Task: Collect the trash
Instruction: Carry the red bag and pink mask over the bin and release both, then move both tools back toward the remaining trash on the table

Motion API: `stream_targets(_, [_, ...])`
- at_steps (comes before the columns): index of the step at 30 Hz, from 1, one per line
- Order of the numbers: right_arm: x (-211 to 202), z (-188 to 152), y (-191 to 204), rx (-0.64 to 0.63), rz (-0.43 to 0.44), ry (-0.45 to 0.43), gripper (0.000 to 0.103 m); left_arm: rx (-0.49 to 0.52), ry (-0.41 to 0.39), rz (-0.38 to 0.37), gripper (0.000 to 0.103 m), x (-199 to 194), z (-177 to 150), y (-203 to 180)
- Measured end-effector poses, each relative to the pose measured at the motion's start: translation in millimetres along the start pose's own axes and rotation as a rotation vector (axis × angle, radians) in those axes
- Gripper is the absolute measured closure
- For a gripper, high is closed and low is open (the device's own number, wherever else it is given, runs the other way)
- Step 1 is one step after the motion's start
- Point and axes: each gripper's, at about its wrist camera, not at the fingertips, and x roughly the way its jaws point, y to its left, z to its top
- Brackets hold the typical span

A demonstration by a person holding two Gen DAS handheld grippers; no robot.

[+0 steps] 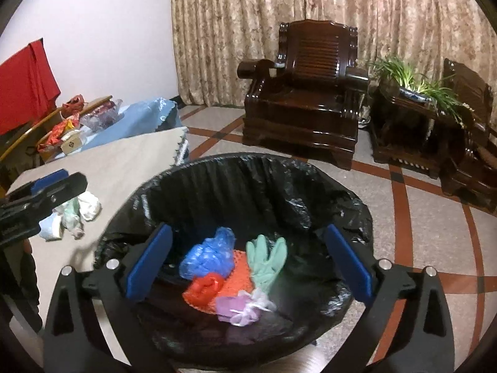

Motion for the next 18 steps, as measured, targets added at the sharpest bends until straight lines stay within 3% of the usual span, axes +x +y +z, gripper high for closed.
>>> stream_targets(10, [-4,13,60,-0.007,0.124,-0.033,0.006,-0.034,-0.042,0.218,0.010,-59,-20,65])
stream_targets(18, [4,17,128,-0.099,0.238,-0.015,0.006,-0.120,-0.039,0.390,0.010,-95,-44,134])
